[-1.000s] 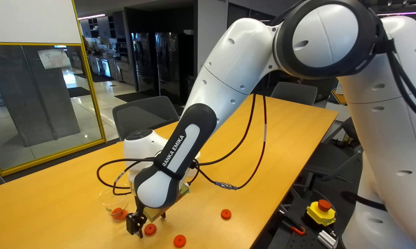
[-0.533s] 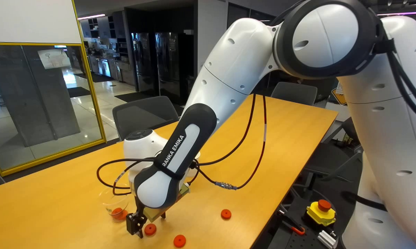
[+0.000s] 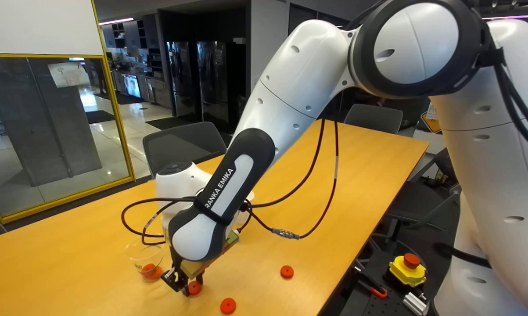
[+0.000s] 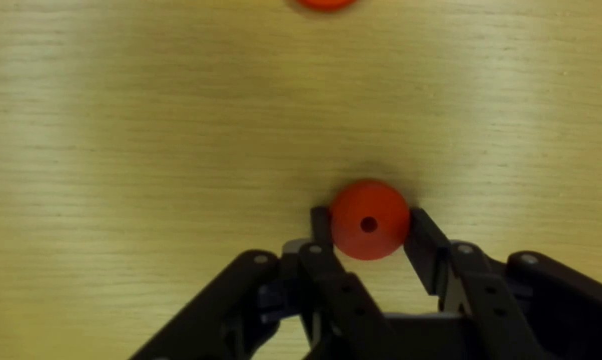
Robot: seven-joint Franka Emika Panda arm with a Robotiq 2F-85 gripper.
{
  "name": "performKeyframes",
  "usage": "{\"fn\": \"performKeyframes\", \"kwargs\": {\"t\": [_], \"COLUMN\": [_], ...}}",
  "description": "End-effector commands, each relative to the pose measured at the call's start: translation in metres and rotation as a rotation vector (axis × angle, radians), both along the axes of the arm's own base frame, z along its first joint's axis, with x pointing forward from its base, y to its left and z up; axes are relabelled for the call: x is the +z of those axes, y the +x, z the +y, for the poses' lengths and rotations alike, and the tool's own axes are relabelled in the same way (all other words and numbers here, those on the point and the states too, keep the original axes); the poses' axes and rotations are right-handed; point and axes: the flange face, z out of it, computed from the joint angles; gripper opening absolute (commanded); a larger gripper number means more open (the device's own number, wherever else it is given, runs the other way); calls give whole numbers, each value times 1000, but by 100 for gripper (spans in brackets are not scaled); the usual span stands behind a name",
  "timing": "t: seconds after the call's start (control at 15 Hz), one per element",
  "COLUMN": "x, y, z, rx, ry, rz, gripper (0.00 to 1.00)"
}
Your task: Divide the rings and put some in the white cup and some in the clear cup
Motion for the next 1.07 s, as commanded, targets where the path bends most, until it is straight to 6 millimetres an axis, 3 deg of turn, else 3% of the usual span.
{"fn": "performKeyframes", "kwargs": {"t": [0.0,0.2,0.67,1.0], "x": [13,37,137,163], "y": [4,14,50,56], "z": [2,-4,-13,8], "rx": [3,-15,-38,7], "ry": [-6,-24,-55,-47], "rz": [21,1,-126,-158], "gripper": [16,16,16,16]}}
